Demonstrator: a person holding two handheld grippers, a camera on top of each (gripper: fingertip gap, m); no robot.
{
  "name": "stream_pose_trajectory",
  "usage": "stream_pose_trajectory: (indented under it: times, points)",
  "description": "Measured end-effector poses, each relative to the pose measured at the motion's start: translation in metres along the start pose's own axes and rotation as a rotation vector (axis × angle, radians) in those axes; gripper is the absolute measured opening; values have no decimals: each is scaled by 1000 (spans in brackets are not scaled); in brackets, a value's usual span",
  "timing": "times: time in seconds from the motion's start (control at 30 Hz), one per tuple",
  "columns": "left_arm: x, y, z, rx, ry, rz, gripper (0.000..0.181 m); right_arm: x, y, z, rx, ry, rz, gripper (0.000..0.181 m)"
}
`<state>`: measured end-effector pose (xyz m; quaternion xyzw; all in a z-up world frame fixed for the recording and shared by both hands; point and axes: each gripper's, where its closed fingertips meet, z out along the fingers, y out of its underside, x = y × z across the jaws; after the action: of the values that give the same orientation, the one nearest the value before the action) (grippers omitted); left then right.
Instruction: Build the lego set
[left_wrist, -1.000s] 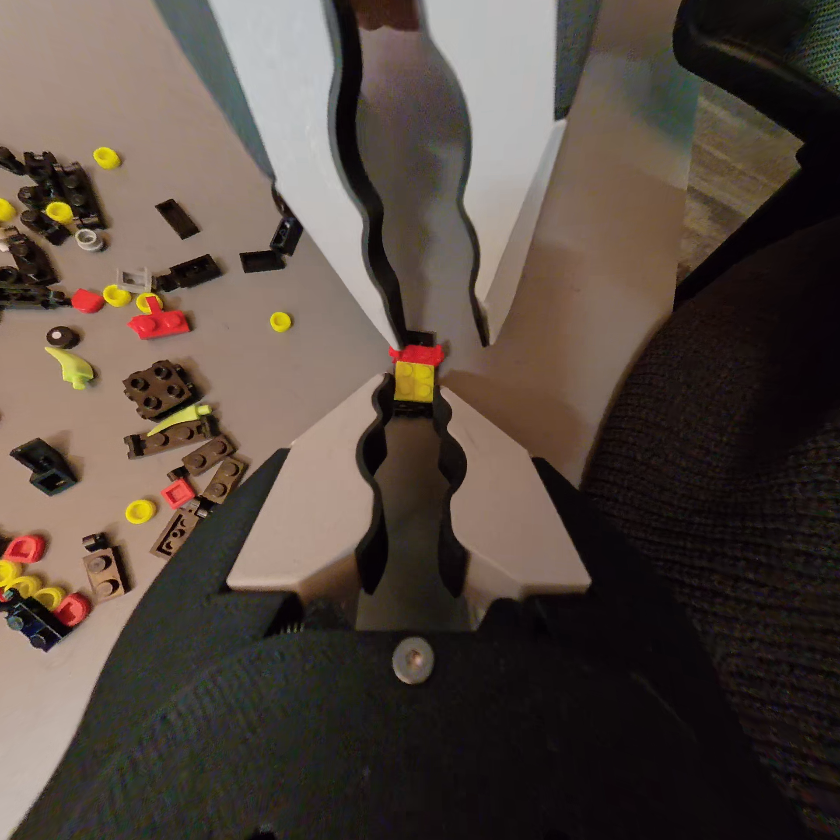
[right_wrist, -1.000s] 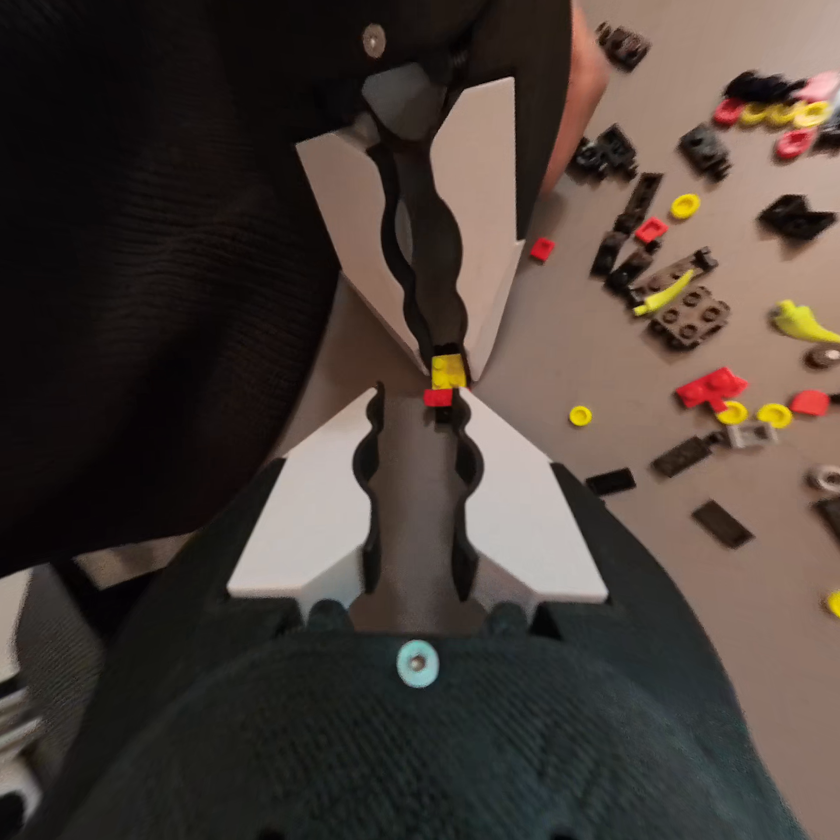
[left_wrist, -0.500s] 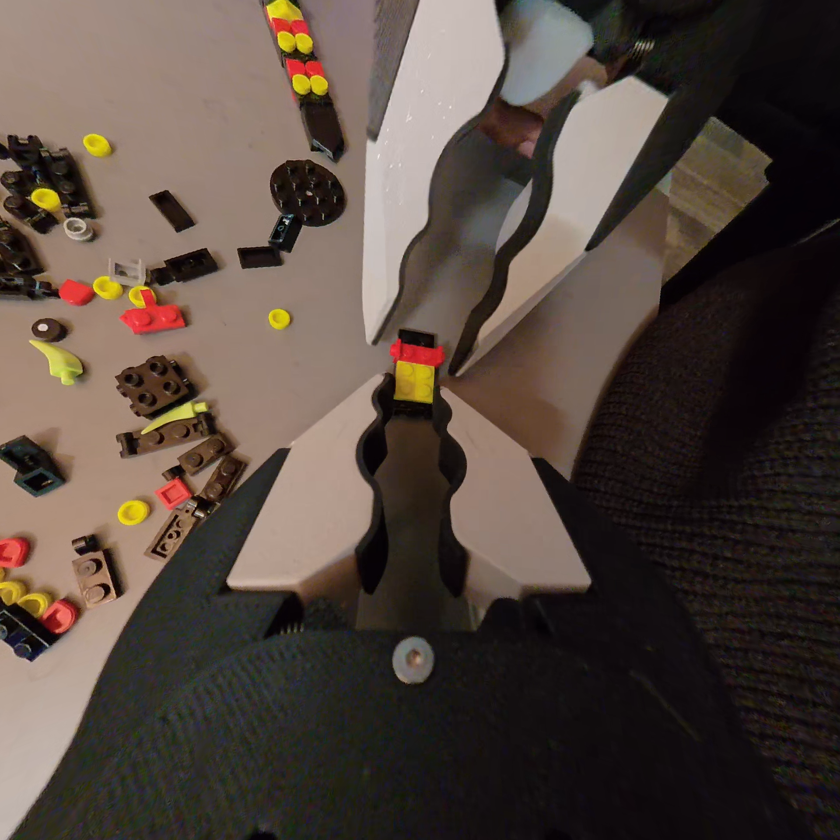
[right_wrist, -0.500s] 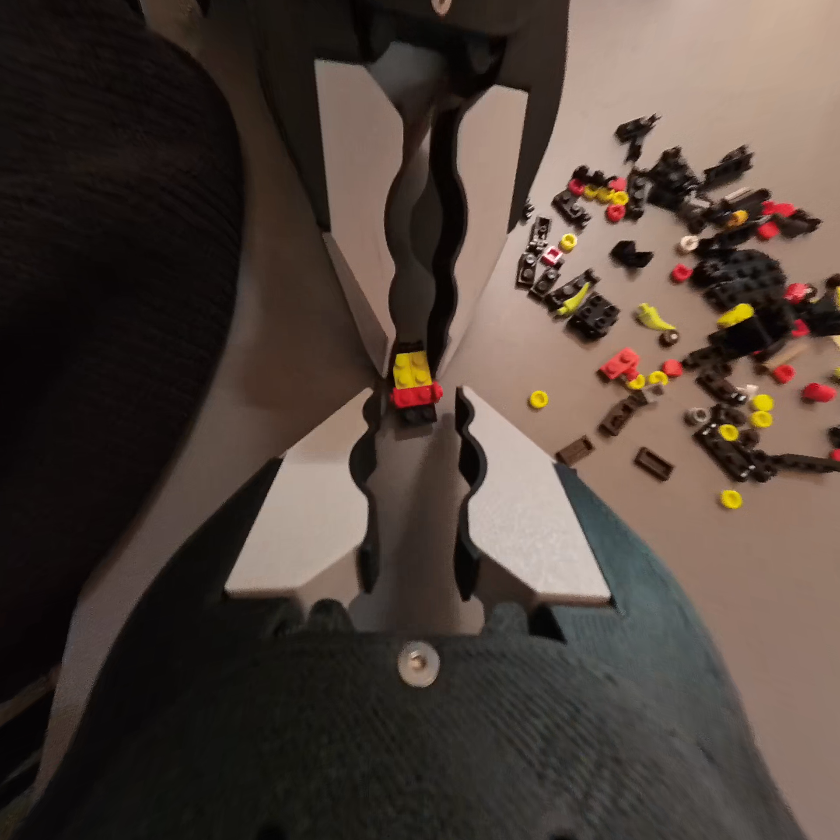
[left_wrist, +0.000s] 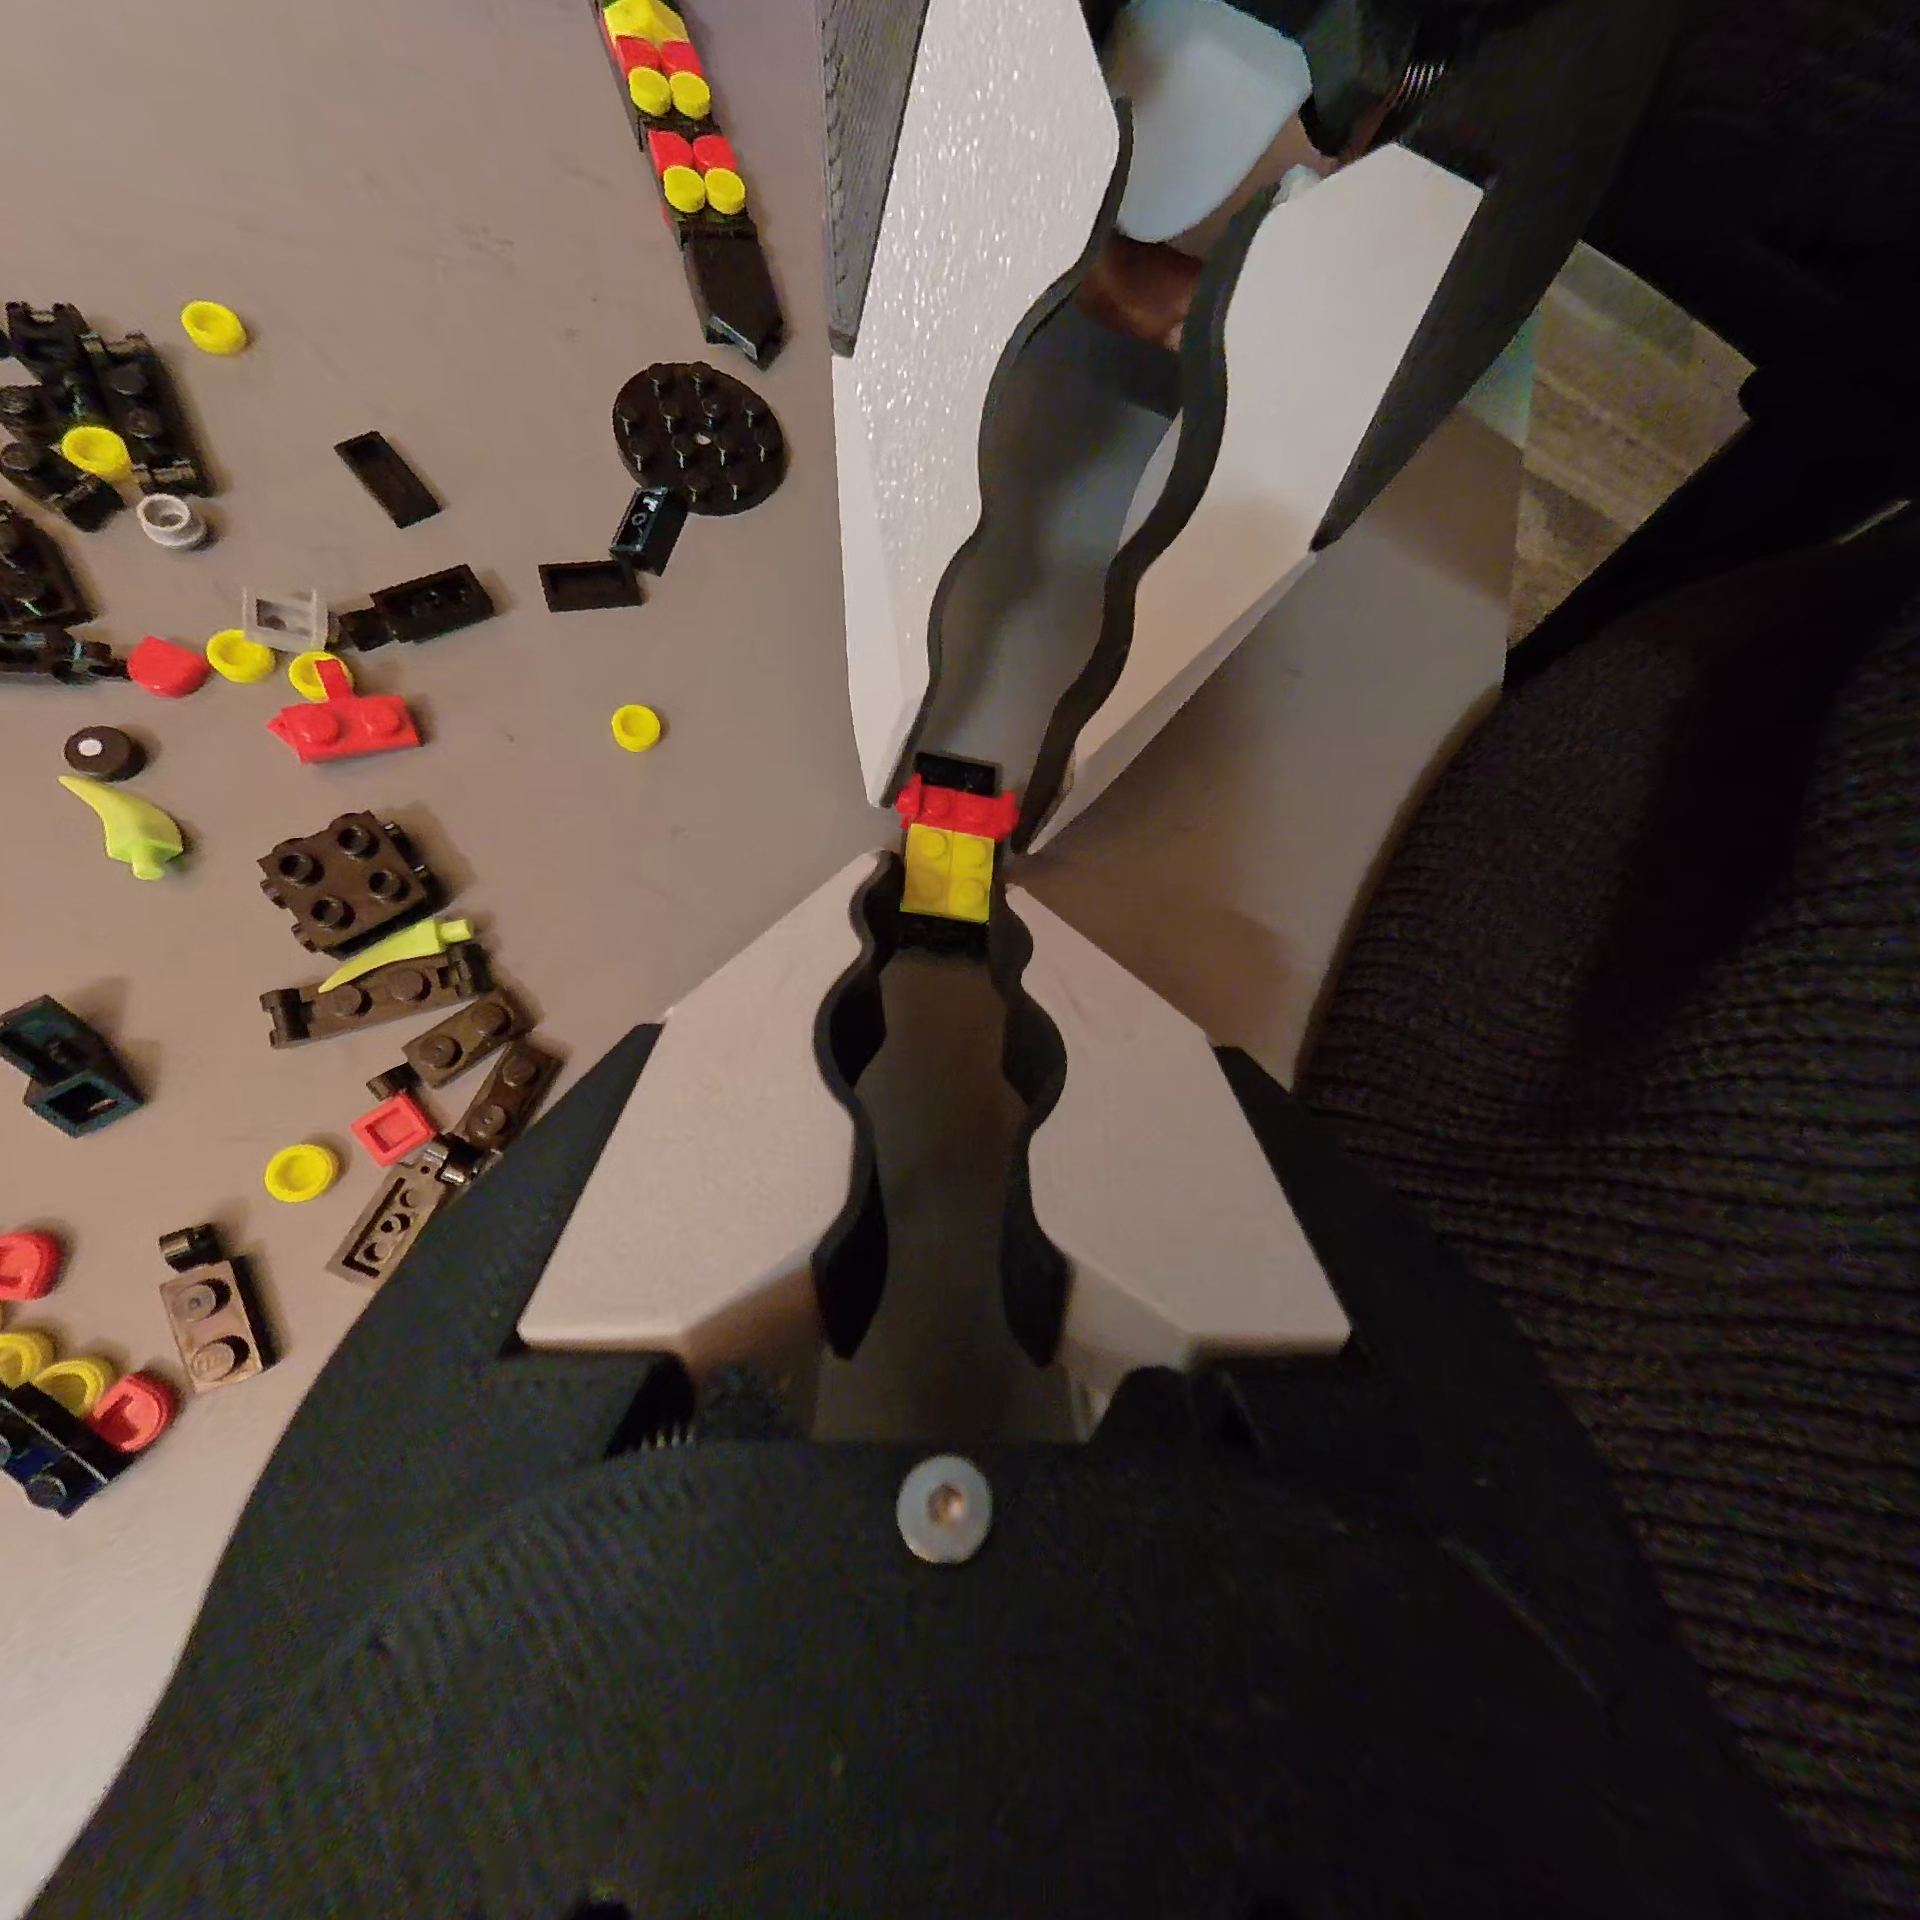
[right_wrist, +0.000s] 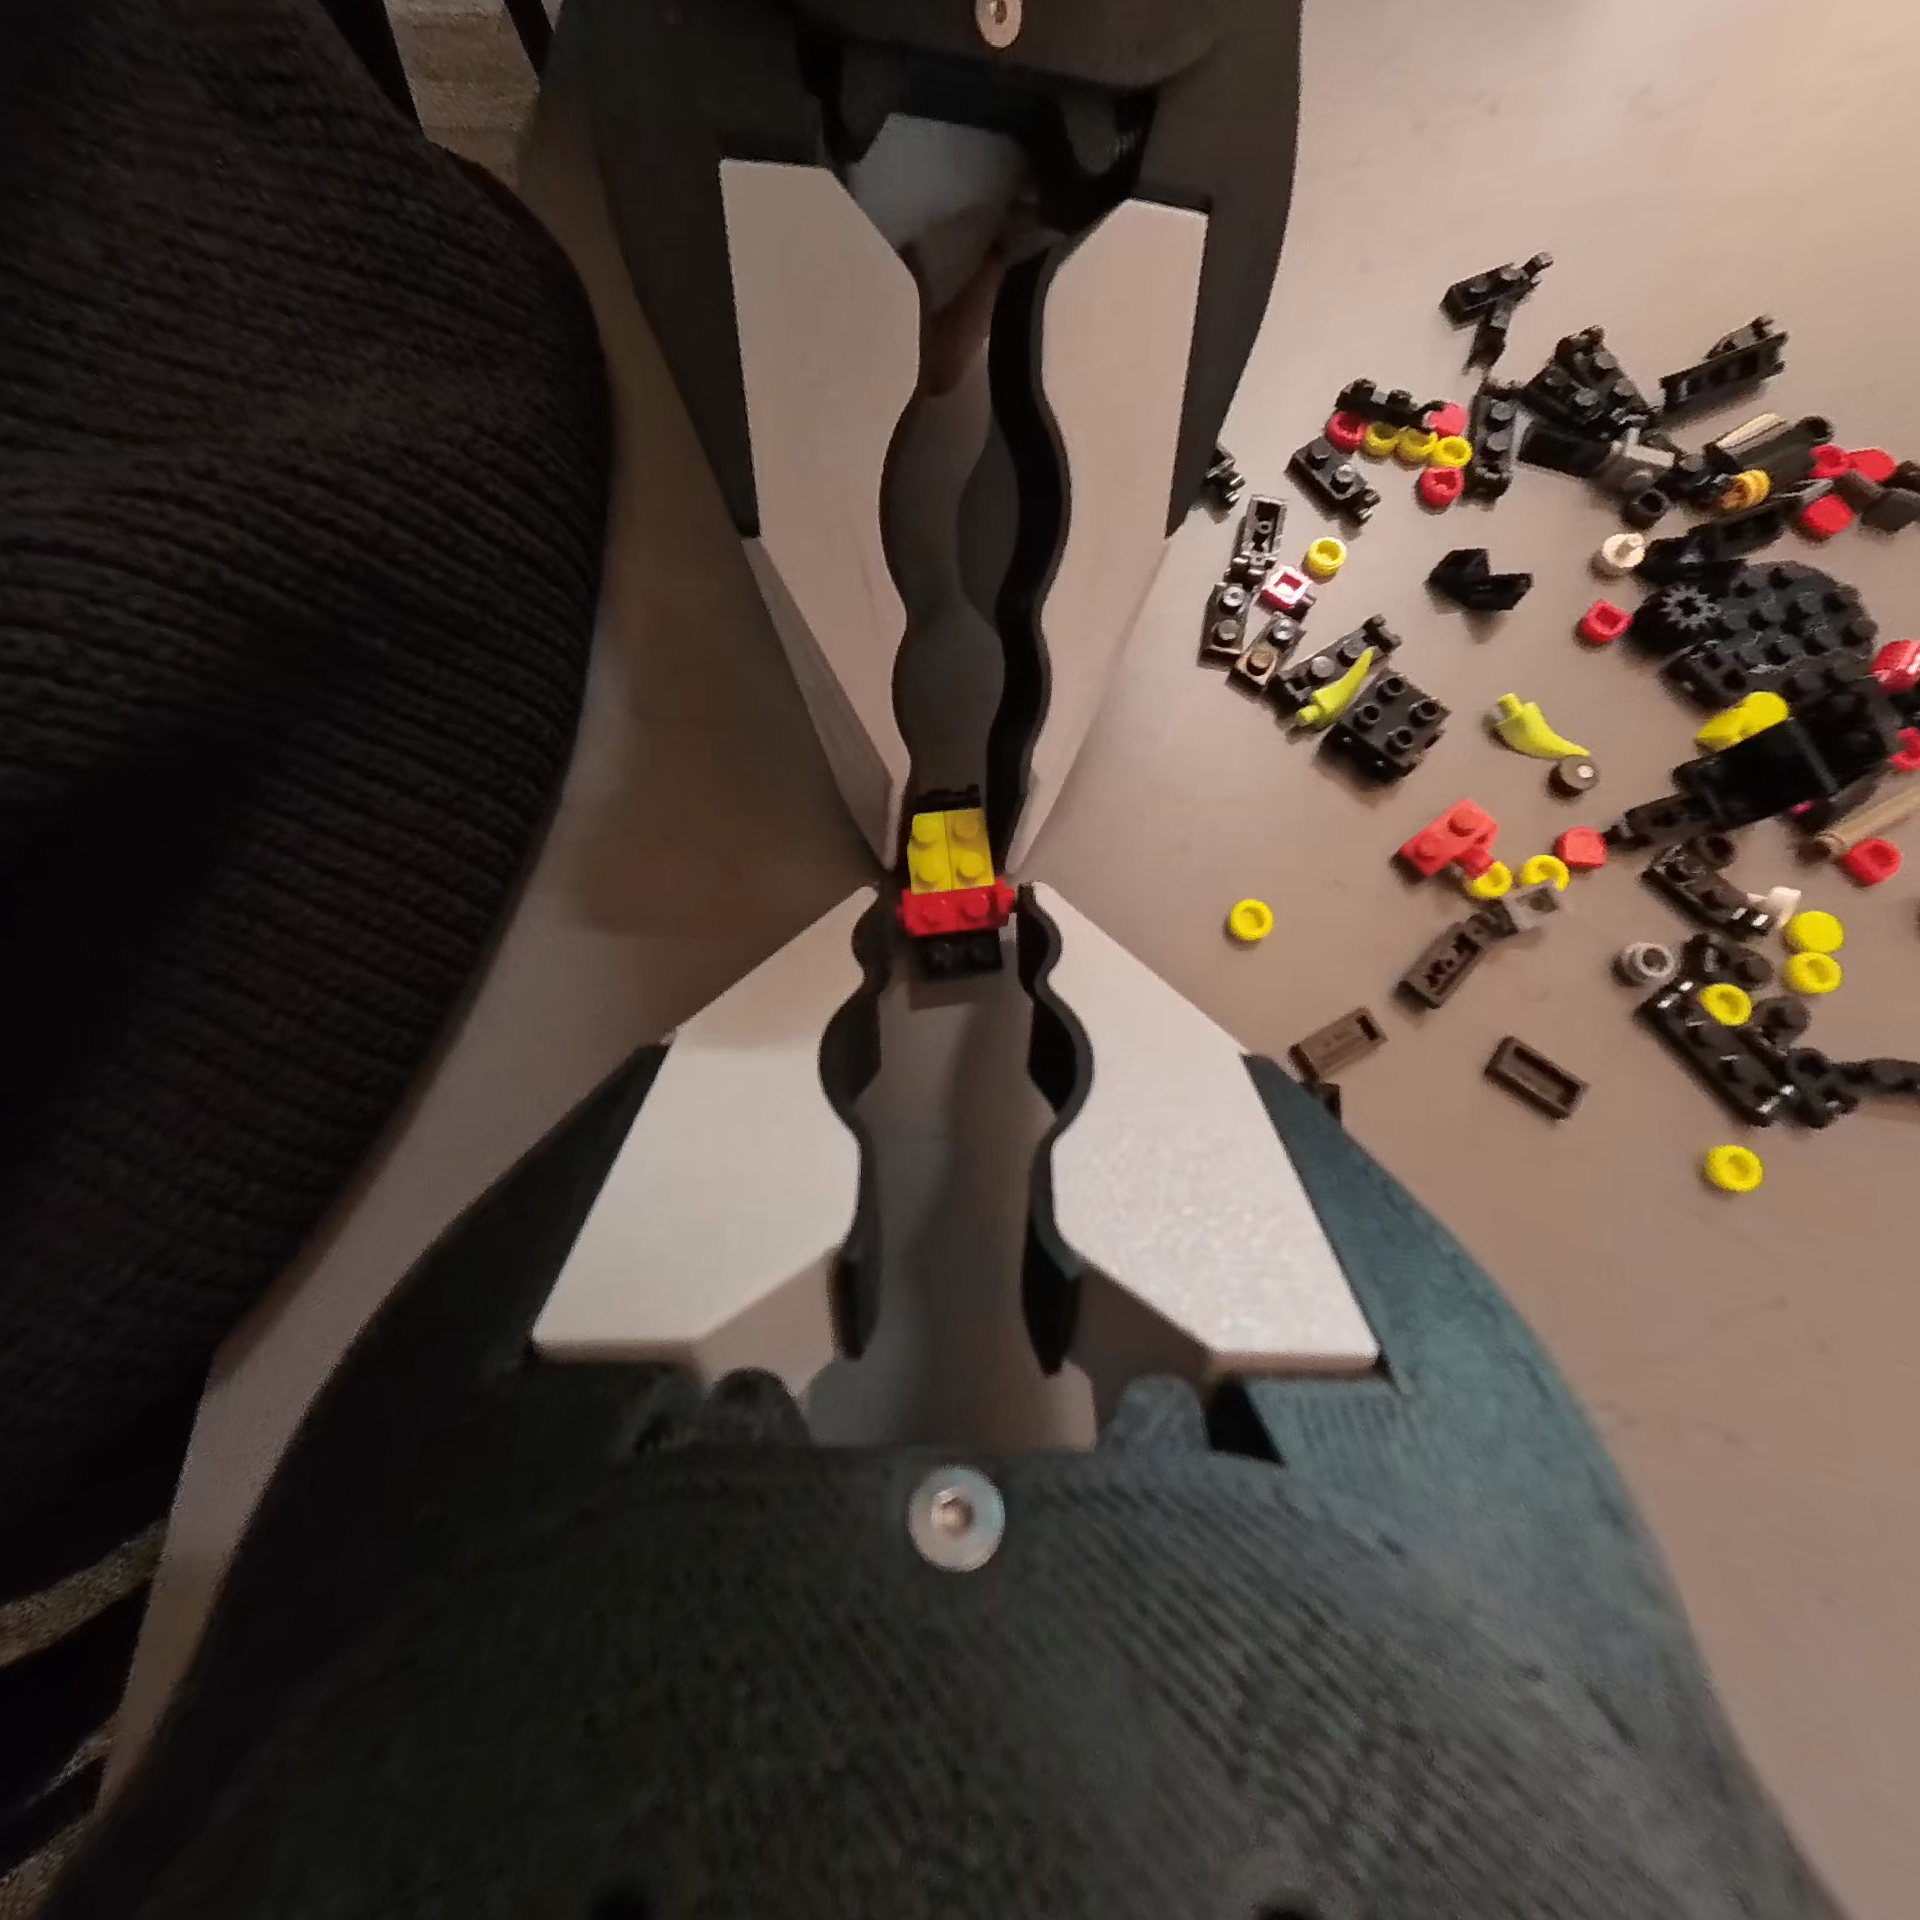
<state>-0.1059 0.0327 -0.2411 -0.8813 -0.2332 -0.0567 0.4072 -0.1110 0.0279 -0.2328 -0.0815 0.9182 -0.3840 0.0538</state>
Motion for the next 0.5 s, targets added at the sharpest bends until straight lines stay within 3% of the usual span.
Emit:
stream_pose_trajectory:
  times: [0.5]
  points:
    - [0, 0, 0, -1, -4, 3, 15, -1, 1, 1, 41, -29, 25, 22]
